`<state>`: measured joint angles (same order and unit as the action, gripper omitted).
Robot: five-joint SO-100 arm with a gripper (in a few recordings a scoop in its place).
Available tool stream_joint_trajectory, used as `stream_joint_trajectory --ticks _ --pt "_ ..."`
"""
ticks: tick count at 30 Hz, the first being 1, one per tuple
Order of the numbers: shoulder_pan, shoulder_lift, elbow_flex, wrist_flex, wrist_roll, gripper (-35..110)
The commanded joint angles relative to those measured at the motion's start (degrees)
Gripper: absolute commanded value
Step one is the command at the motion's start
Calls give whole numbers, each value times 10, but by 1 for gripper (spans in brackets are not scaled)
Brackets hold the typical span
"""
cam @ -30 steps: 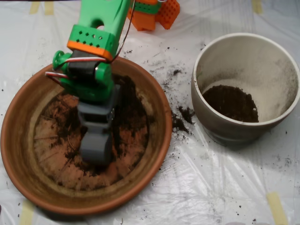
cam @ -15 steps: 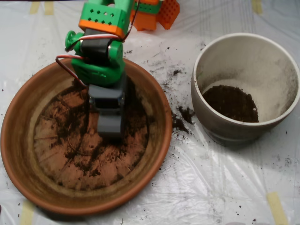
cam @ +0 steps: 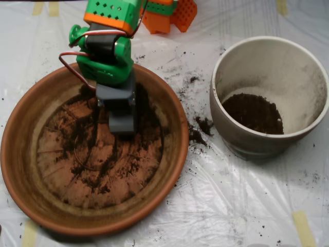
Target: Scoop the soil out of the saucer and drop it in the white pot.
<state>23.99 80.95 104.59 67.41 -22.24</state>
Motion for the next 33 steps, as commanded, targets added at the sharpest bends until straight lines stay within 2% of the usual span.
stream_joint_trajectory --ticks 1,6,12,23,26,33 --pt "4 4 58 26 -16 8" --pt "-2 12 70 37 -28 0" --pt "-11 30 73 56 -40 0" --pt "-40 -58 -139 186 28 -1" --pt "-41 -49 -156 186 43 -1" --pt "-57 97 -119 138 82 -1"
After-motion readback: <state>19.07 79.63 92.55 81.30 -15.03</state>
